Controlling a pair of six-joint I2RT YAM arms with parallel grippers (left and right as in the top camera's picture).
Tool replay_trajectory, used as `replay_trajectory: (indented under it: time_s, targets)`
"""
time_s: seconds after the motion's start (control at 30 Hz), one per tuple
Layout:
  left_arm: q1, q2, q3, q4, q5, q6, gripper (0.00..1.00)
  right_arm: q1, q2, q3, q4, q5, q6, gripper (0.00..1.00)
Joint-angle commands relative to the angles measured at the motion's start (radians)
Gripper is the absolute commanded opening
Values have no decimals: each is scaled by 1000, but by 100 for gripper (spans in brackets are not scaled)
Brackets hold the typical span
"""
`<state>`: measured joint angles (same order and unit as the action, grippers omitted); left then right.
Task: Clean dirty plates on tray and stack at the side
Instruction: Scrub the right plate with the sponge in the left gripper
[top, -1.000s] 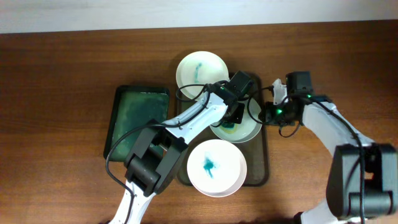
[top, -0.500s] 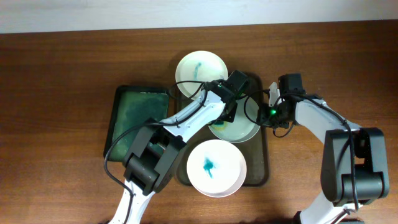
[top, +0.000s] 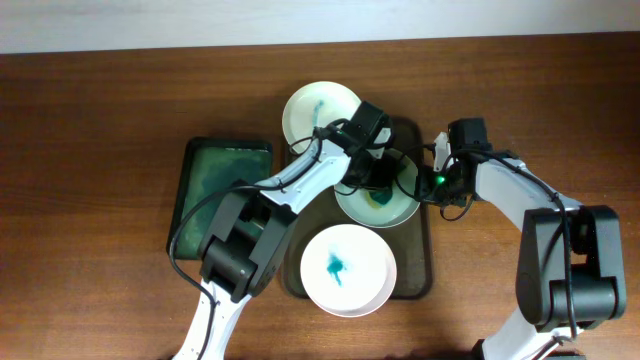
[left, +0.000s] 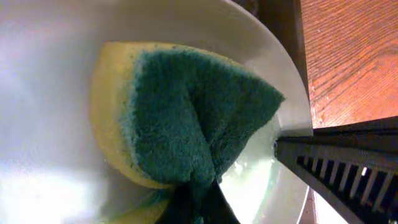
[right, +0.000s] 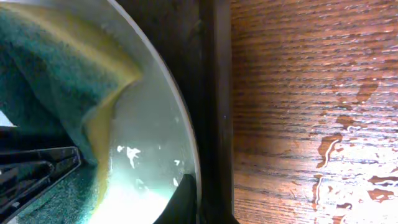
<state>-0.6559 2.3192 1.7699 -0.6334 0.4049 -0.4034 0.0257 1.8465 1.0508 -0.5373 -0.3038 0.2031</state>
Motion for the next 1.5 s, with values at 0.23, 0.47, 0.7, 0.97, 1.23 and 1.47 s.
replay_trajectory:
  time_s: [0.23,0.47,0.7,0.97,1.23,1.47]
  targets:
    - [3,50,-7,-174,30,87,0,7,35,-21,-24,54,-11,4]
    - [89,-28,51,-322,-423,79,0,7,35,-21,-24,54,-11,4]
    - [42,-28,50,-178,-232,40,0,7,35,-21,-24,54,-11,4]
    - [-58,23,50,-113,-27,35,0,7,35,-21,-25,54,-11,4]
    - [-26,24,106,-362,-730,34,0,7,35,-21,-29,54,-11,4]
    - [-24,17,223,-480,-545,35,0,7,35,-20,-38,54,-11,4]
